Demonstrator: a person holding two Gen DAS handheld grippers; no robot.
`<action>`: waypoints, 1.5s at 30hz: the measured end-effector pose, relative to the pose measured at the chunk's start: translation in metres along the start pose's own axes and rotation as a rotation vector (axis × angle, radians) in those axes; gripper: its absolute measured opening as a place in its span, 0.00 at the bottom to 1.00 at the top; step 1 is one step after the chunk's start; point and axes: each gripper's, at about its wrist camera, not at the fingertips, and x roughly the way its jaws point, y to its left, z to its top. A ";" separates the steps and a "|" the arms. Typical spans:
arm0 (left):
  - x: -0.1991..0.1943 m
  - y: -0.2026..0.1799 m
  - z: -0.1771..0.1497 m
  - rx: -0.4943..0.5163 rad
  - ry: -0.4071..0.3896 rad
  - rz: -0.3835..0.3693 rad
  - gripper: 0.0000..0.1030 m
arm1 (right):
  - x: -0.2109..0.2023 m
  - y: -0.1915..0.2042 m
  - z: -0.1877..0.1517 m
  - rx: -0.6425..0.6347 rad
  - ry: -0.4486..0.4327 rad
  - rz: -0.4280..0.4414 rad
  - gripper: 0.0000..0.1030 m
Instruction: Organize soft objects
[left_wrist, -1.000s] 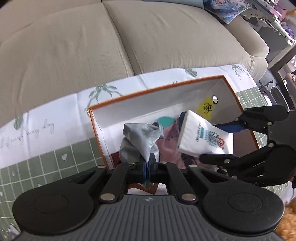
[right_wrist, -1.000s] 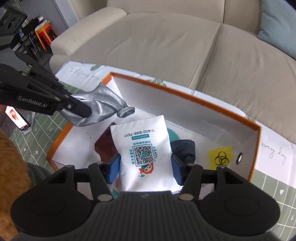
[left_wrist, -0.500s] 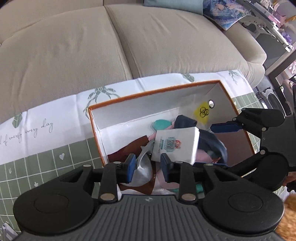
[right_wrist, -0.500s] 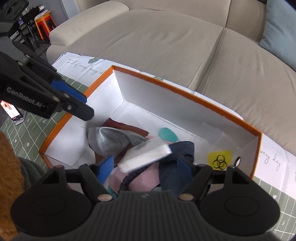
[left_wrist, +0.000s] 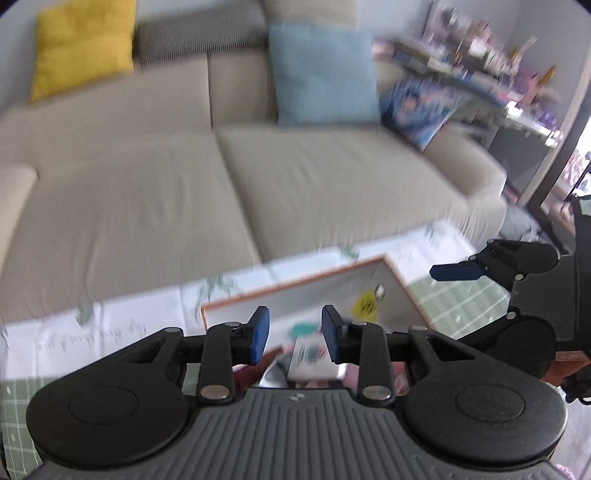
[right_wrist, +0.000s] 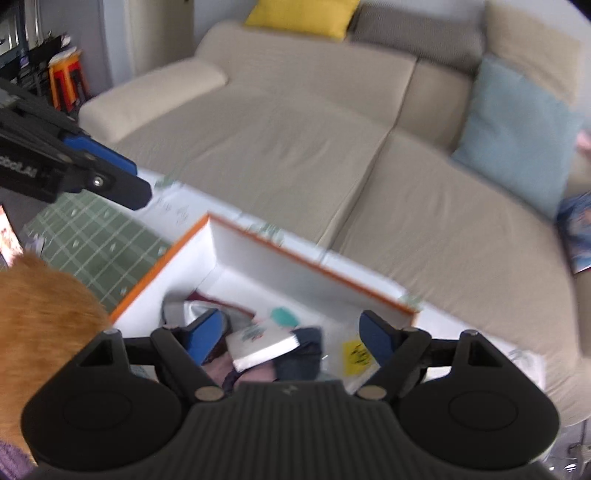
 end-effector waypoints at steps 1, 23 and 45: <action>-0.014 -0.007 -0.002 0.013 -0.036 -0.003 0.36 | -0.014 0.001 0.000 0.002 -0.028 -0.019 0.78; -0.128 -0.138 -0.221 -0.070 -0.427 0.052 0.36 | -0.228 0.125 -0.209 0.126 -0.500 -0.232 0.83; -0.069 -0.162 -0.364 -0.102 -0.300 0.283 0.77 | -0.173 0.191 -0.355 0.322 -0.414 -0.330 0.94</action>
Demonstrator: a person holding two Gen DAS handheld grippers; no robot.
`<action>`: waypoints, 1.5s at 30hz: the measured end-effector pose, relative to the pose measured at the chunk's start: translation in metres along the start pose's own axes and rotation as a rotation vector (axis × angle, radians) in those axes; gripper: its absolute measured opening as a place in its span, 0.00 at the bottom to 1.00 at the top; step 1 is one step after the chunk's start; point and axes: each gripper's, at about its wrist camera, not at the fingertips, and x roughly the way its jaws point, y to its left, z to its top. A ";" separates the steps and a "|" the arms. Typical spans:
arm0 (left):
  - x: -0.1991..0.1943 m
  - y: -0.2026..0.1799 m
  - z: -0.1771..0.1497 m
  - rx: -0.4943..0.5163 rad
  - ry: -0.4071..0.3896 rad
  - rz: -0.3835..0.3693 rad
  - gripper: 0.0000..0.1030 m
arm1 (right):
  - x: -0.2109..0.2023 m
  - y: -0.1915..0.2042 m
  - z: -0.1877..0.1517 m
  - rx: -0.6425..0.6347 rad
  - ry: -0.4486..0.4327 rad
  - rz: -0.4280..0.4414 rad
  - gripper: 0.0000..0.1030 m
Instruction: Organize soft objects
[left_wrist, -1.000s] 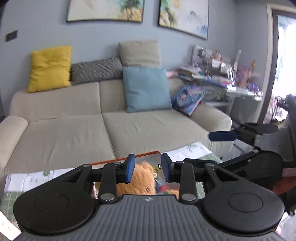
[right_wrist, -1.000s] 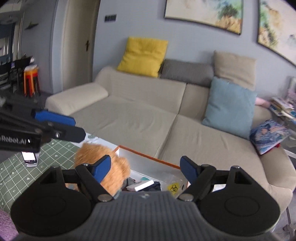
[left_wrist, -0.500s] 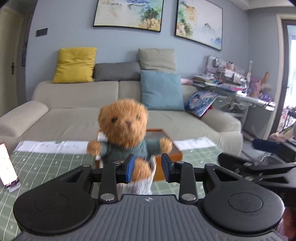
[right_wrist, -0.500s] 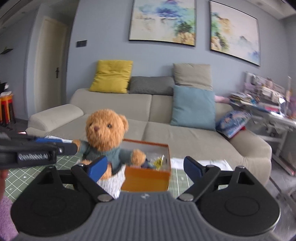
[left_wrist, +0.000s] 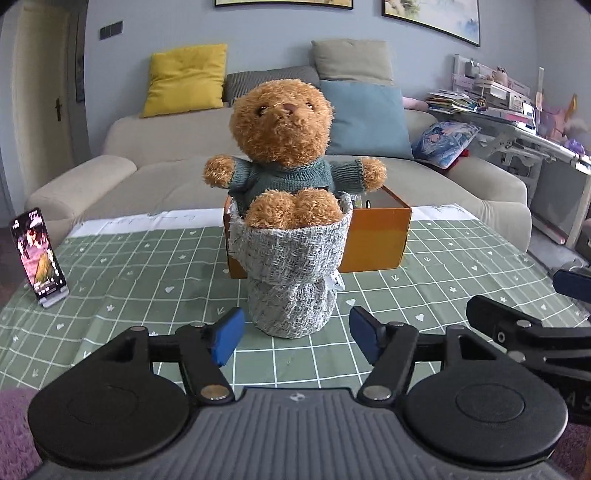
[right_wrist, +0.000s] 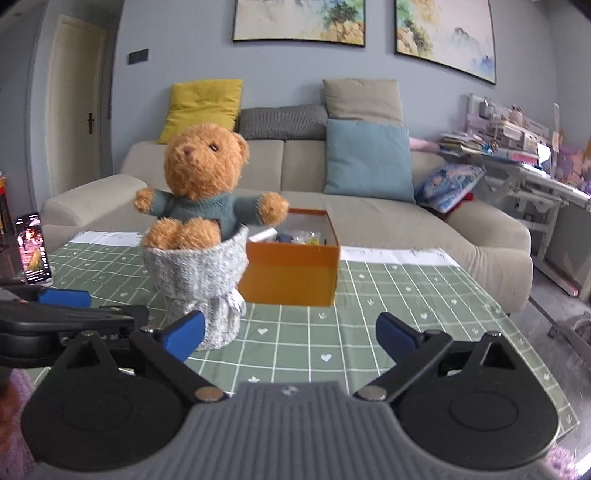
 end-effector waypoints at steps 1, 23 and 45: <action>0.000 -0.001 -0.001 0.006 0.001 0.005 0.78 | 0.002 -0.002 -0.001 0.011 0.007 -0.007 0.94; 0.006 -0.004 -0.006 0.024 0.026 0.009 0.82 | 0.004 -0.002 -0.006 0.008 0.002 -0.028 0.95; 0.006 0.001 -0.004 0.008 0.012 0.020 0.82 | 0.006 -0.005 -0.007 0.027 0.002 -0.069 0.95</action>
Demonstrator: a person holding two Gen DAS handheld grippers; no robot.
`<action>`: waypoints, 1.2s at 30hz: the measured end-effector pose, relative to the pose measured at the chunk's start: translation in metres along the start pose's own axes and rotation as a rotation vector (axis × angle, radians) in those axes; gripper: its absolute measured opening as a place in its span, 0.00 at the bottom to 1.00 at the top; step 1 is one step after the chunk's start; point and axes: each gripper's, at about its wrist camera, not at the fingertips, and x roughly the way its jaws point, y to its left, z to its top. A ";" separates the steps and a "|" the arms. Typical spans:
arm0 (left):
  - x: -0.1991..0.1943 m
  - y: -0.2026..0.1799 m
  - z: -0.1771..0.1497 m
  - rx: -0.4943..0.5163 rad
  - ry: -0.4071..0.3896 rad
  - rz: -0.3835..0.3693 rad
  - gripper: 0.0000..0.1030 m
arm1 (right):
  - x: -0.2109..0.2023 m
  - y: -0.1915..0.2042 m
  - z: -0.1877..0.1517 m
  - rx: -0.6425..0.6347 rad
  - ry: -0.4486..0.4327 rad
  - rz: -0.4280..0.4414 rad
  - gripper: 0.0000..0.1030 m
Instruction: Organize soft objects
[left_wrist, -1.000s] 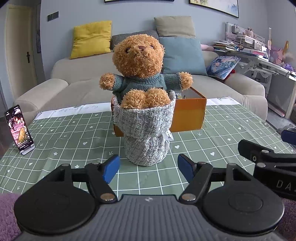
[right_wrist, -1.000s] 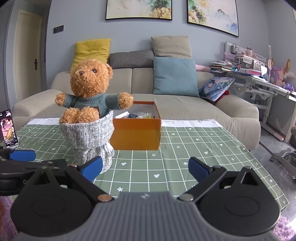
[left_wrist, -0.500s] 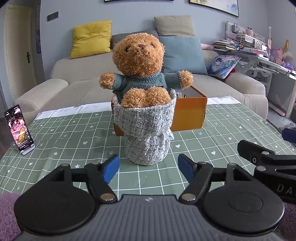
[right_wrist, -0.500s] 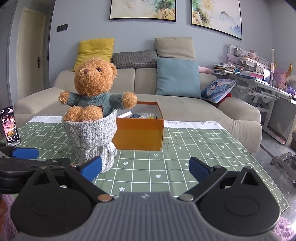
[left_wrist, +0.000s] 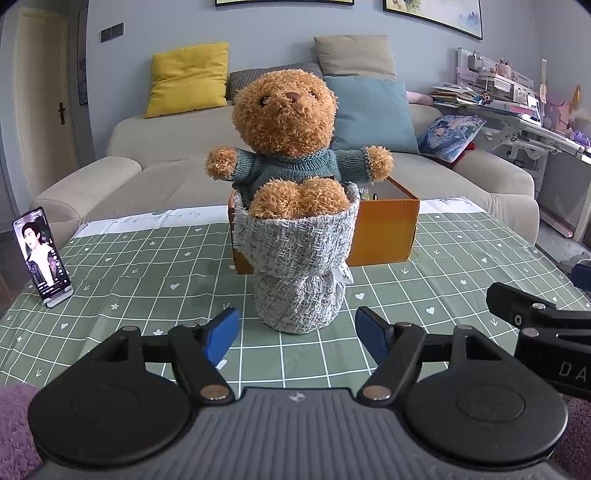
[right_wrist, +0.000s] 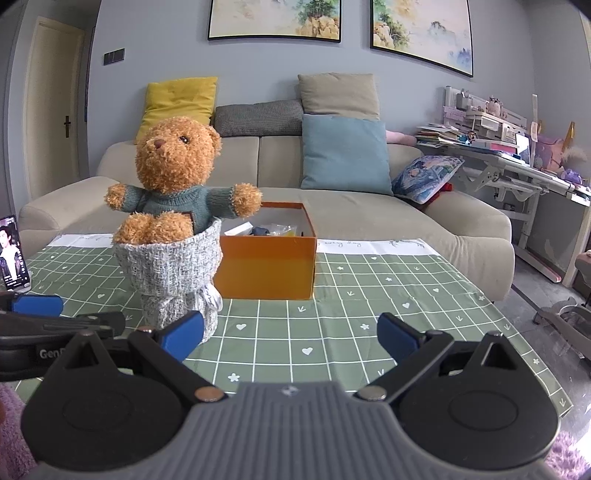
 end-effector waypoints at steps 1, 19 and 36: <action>0.000 0.000 0.000 -0.001 -0.001 0.000 0.82 | 0.000 0.000 0.000 0.002 0.002 -0.002 0.95; 0.000 0.001 -0.001 -0.013 0.003 0.003 0.82 | 0.004 0.001 -0.001 0.006 0.016 -0.004 0.95; -0.002 0.000 -0.001 -0.021 0.008 -0.001 0.82 | 0.005 0.002 -0.002 0.010 0.020 -0.004 0.96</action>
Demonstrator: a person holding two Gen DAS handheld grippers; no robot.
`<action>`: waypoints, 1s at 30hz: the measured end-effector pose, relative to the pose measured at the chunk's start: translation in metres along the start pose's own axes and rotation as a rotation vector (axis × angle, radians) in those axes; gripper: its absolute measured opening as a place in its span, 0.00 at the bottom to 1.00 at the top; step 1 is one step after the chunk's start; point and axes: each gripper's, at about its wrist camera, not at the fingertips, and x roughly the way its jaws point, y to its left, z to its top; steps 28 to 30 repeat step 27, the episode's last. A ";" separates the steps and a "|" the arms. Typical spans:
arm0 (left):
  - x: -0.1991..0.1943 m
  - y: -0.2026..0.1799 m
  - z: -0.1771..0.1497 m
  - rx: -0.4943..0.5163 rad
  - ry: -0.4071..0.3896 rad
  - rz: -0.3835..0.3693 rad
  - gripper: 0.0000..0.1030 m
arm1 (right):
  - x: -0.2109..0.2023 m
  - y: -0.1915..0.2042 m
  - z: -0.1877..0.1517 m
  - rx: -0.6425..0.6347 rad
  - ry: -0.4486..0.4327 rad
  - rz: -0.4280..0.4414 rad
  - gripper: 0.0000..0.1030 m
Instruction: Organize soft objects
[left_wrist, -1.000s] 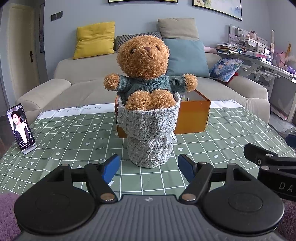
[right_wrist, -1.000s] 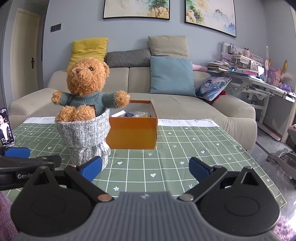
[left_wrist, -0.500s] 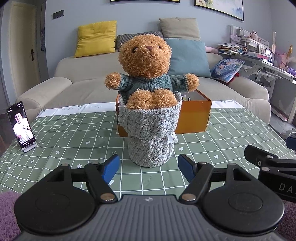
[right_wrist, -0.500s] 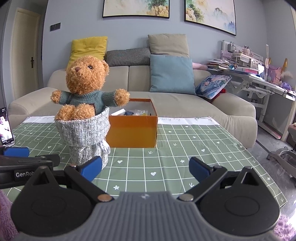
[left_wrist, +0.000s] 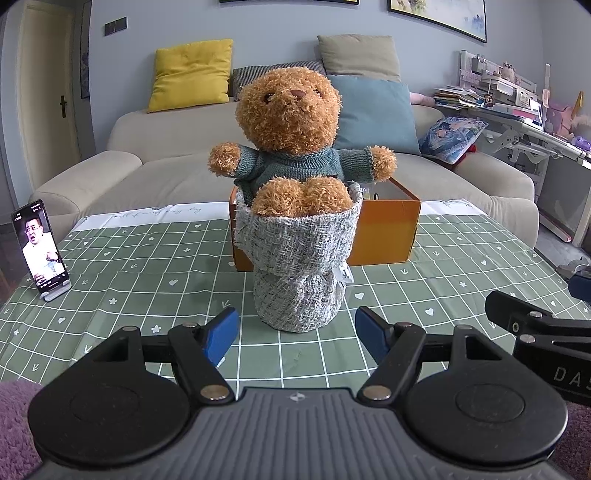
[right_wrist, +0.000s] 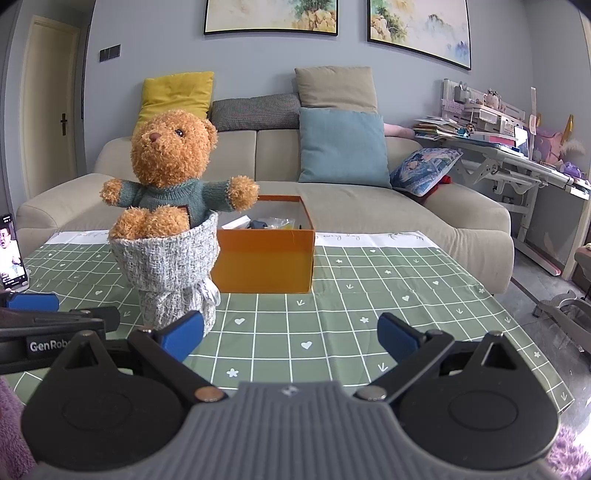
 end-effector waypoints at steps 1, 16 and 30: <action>0.000 0.000 0.000 0.000 0.000 0.001 0.82 | 0.000 0.000 0.000 0.000 0.000 0.000 0.96; -0.002 -0.003 0.000 0.011 -0.015 0.011 0.82 | 0.000 0.000 0.000 0.000 0.001 0.000 0.96; -0.004 -0.003 -0.001 0.018 -0.032 0.006 0.83 | 0.002 0.002 -0.001 -0.001 0.005 0.002 0.96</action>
